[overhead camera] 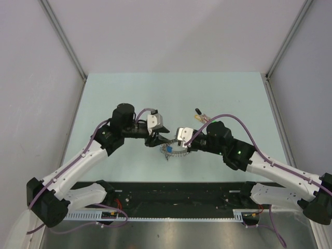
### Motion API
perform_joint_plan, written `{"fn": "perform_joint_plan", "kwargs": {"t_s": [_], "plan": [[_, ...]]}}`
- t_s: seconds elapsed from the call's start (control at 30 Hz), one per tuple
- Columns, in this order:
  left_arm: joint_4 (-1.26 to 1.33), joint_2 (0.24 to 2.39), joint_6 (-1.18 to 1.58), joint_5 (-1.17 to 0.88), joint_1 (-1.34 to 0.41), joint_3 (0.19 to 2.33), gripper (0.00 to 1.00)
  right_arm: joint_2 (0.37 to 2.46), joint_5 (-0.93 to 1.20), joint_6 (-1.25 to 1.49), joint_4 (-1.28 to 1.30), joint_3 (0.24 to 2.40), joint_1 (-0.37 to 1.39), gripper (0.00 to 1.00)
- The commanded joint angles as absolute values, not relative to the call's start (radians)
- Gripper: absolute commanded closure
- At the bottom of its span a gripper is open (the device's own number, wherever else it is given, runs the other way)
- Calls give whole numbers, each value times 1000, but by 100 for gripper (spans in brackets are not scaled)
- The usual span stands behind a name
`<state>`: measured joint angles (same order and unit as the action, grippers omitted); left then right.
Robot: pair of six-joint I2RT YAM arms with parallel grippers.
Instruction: Put the keys on the keyring
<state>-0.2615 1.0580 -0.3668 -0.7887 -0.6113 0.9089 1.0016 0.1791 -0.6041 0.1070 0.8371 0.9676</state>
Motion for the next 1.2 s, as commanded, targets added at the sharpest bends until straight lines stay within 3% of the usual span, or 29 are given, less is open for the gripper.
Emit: {"fn": "perform_joint_plan", "kwargs": {"t_s": [0.0,0.17,0.93,1.07,1.17], "plan": [[-339,1112,-466,-931,-595,994,53,974,216,-624,92,908,979,100],[-348,1181,-468,-960,-591,1034,54,979,222,-627,109,917,983,100],[-336,1281,-433,-1054,-591,1032,81,996,227,-627,107,925,988,100],[-337,1270,-431,-1045,-591,1029,99,991,206,-627,112,927,986,100],[-322,1247,-423,-1016,-589,1011,100,980,166,-617,120,927,988,100]]}}
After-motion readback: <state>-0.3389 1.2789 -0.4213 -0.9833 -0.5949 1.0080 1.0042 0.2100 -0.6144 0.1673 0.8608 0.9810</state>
